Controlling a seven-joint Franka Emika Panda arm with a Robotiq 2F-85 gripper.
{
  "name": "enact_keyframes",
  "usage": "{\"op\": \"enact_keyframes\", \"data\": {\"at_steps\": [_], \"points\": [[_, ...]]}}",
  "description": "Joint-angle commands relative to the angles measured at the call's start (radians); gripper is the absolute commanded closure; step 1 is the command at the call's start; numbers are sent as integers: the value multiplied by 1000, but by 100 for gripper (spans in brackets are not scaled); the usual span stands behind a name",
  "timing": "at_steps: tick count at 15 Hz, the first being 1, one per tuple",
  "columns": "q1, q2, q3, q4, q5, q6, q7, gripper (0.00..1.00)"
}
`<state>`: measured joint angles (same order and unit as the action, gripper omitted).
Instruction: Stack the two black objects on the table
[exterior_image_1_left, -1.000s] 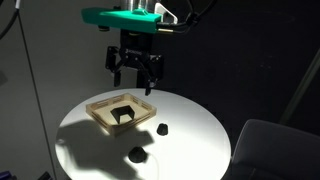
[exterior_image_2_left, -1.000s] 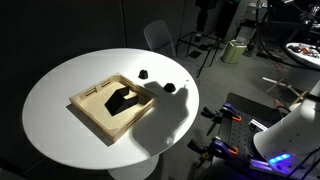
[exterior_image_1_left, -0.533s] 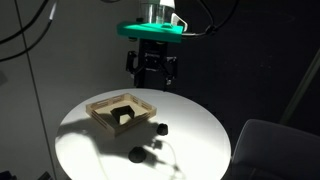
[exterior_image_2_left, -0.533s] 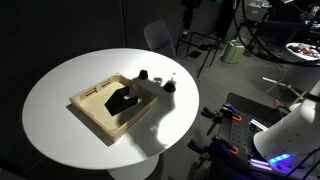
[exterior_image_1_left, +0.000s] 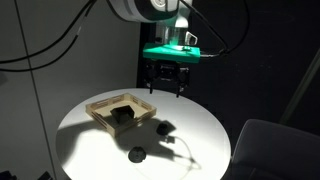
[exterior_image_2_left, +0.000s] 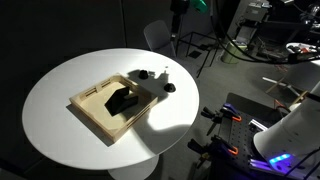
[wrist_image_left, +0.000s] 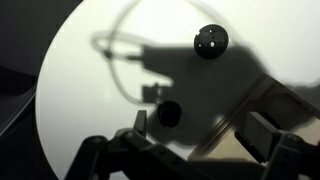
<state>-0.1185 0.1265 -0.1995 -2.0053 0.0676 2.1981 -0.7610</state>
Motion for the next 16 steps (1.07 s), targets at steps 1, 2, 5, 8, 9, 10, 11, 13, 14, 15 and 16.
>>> {"op": "enact_keyframes", "data": {"at_steps": [1, 2, 5, 8, 9, 10, 11, 13, 14, 15, 16], "points": [[-30, 2, 32, 0, -5, -2, 4, 0], [-31, 2, 34, 0, -5, -2, 4, 0], [-31, -1, 36, 0, -4, -2, 4, 0], [-35, -1, 40, 2, 14, -5, -13, 0], [-35, 8, 47, 10, 27, 3, -22, 0], [-35, 15, 55, 15, 36, 14, -31, 0], [-31, 27, 64, 26, 42, 25, -36, 0], [-28, 57, 86, 52, 66, 59, -60, 0], [-27, 74, 98, 68, 74, 75, -70, 0], [-27, 96, 110, 91, 81, 85, -79, 0], [-30, 120, 121, 113, 88, 95, -91, 0]]}}
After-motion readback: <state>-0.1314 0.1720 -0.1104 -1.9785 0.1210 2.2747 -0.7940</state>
